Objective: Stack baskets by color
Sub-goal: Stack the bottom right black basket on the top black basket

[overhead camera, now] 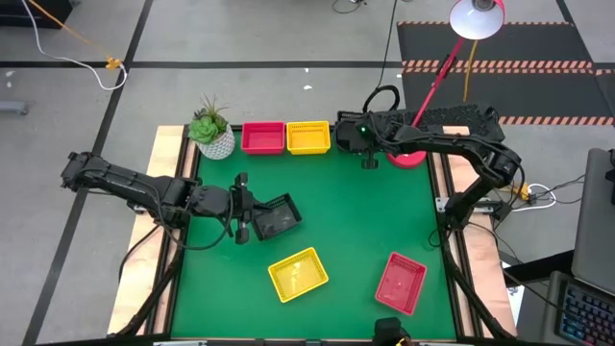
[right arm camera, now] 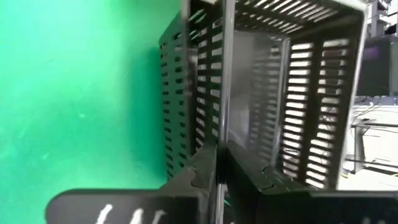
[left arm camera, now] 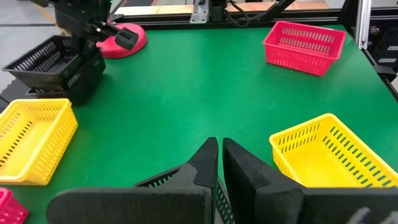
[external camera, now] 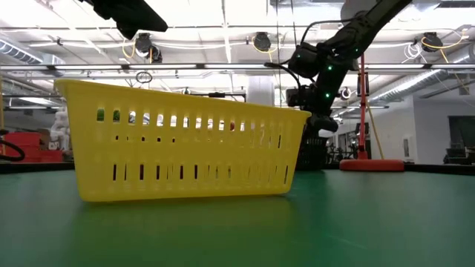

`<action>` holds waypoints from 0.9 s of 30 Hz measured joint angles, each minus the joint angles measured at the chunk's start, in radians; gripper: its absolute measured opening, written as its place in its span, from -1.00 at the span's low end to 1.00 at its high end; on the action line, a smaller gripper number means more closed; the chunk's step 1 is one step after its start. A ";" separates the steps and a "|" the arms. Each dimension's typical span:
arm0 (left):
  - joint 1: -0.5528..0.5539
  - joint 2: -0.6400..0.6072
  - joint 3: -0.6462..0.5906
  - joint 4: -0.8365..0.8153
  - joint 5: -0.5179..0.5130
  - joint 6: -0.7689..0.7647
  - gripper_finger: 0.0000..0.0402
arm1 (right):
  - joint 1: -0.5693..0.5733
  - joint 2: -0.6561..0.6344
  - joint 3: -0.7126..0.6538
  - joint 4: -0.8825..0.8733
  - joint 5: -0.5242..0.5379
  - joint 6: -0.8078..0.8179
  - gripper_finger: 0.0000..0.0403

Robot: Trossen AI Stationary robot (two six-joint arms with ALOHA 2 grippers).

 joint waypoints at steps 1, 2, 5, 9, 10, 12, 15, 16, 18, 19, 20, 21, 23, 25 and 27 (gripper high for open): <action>0.000 0.000 0.000 0.000 0.000 0.002 -0.88 | 0.000 -0.002 0.000 -0.001 0.000 -0.002 -0.88; 0.000 0.000 0.000 0.000 0.000 0.004 -0.88 | 0.000 -0.004 0.000 -0.003 0.000 -0.004 -0.88; 0.000 0.000 0.000 0.000 0.000 0.011 -0.88 | 0.000 -0.006 0.000 -0.005 0.001 -0.005 -0.88; 0.000 0.000 0.000 0.000 0.000 0.012 -0.88 | 0.000 -0.006 0.000 -0.007 0.000 -0.005 -0.87; 0.000 0.000 0.000 0.000 0.000 0.012 -0.88 | 0.000 -0.006 0.000 -0.008 0.000 -0.005 -0.87; 0.000 0.000 0.000 0.000 0.000 0.012 -0.88 | 0.000 -0.006 0.000 -0.008 0.000 -0.005 -0.87; 0.000 0.000 0.000 0.000 0.000 0.012 -0.88 | 0.000 -0.006 0.000 -0.008 0.000 -0.005 -0.85; 0.000 0.000 0.000 0.000 0.000 0.012 -0.88 | 0.001 -0.006 0.000 -0.008 0.000 -0.005 -0.83; 0.000 0.000 0.000 0.000 0.000 0.012 -0.88 | 0.001 -0.006 0.000 -0.008 0.000 -0.005 -0.77; 0.000 0.000 0.000 0.000 0.000 0.011 -0.88 | 0.001 -0.006 0.000 -0.008 0.000 -0.005 -0.73; 0.000 0.000 0.000 0.000 0.000 0.011 -0.88 | 0.002 -0.006 0.000 -0.008 0.000 -0.005 -0.69; 0.000 0.000 0.000 0.000 0.000 0.011 -0.88 | 0.002 -0.006 0.000 -0.008 0.000 -0.004 -0.65; 0.000 0.000 0.000 0.000 0.000 0.011 -0.88 | 0.002 -0.006 0.000 -0.008 0.000 -0.002 -0.57; 0.000 0.000 0.000 0.000 0.000 0.011 -0.88 | 0.002 -0.007 0.000 -0.007 0.001 -0.001 -0.49; 0.000 0.000 0.000 0.000 0.000 0.011 -0.88 | 0.004 -0.009 0.000 -0.007 0.000 0.012 -0.42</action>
